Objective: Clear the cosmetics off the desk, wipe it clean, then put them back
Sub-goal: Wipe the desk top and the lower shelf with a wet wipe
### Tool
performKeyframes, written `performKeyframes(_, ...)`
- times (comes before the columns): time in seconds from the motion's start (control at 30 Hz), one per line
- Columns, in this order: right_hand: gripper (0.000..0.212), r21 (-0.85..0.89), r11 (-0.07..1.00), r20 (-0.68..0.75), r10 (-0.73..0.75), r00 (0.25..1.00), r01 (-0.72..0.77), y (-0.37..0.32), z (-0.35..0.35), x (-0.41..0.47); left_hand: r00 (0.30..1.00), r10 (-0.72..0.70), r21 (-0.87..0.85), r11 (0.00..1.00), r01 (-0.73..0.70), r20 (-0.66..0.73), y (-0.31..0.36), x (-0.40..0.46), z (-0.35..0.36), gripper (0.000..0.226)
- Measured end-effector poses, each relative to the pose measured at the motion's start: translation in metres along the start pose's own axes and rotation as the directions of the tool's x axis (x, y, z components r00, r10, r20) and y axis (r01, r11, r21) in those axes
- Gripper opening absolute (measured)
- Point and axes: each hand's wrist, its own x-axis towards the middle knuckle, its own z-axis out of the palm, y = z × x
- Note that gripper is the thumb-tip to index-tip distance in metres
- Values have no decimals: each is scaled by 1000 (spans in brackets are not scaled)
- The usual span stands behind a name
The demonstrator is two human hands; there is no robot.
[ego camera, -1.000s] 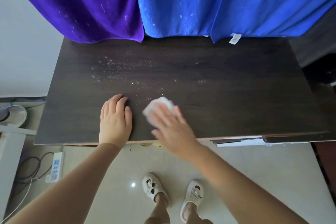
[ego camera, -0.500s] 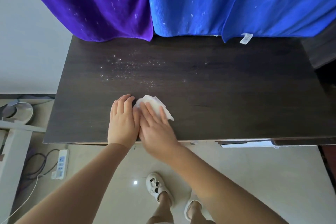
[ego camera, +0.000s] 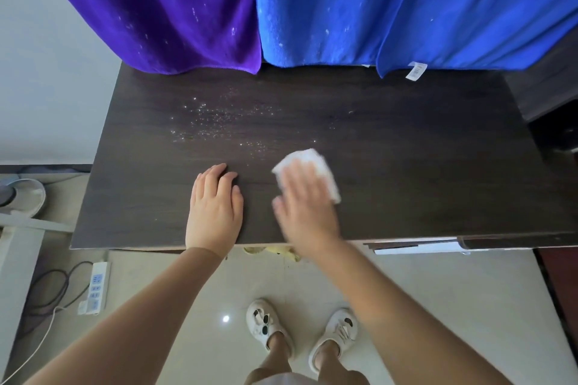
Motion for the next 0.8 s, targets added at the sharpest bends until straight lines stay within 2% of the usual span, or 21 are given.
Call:
performKeyframes(0.03,54,2,986,51,-168,985,168,-18,2,-16,1000,-8,-16,1000,8,-7,0,0,0,43)
performKeyframes(0.1,53,33,930,144,-367,919,366,-13,-4,-38,999,-32,-54,998,31,-18,-1,1,0,44)
performKeyframes(0.13,51,37,923,156,-385,910,384,9,-9,-41,998,-50,-69,996,49,-26,1,2,0,44)
performKeyframes(0.17,50,3,940,142,-338,931,341,36,-14,-39,997,-76,-82,994,73,-33,4,4,0,42)
performKeyframes(0.2,50,-57,967,119,-239,964,247,69,-18,-37,994,-107,-96,990,103,-38,8,6,0,39)
performKeyframes(0.27,53,-160,983,31,94,995,-88,138,-31,-26,987,-155,-92,984,151,-44,18,10,5,32)
performKeyframes(0.3,55,-139,946,-8,295,956,-293,164,-41,-20,985,-164,-56,985,161,-49,23,12,8,30)
performKeyframes(0.37,56,-54,753,2,657,754,-656,188,-53,1,985,-161,31,986,163,-57,27,13,14,30)
performKeyframes(0.4,56,-22,659,41,752,657,-752,182,-53,16,985,-161,59,985,164,-56,26,13,16,31)
performKeyframes(0.43,57,-5,624,62,780,623,-781,167,-50,32,986,-161,78,983,165,-54,26,13,16,31)
performKeyframes(0.47,57,17,666,78,743,665,-746,145,-43,47,986,-160,91,982,164,-52,25,12,16,32)
performKeyframes(0.5,56,42,759,87,645,759,-649,117,-36,60,986,-158,104,981,162,-52,25,13,17,33)
performKeyframes(0.57,56,85,958,126,261,957,-272,53,-18,67,986,-161,121,979,166,-51,26,15,18,37)
performKeyframes(0.6,58,109,993,176,15,984,-34,25,-15,62,985,-167,123,977,172,-51,27,15,19,39)
performKeyframes(0.63,59,136,978,230,-188,955,159,7,-15,54,984,-169,125,977,175,-52,27,15,19,41)
performKeyframes(0.67,60,156,950,255,-304,918,271,6,-17,50,984,-167,130,976,173,-54,28,14,19,41)
performKeyframes(0.7,61,173,938,243,-336,910,301,20,-19,50,985,-164,137,976,170,-57,28,14,19,41)
performKeyframes(0.73,62,153,953,207,-291,934,263,42,-20,51,985,-162,144,975,169,-60,28,14,19,40)
performKeyframes(0.8,62,27,999,102,-25,994,23,103,-24,52,985,-161,155,973,169,-63,28,14,18,39)
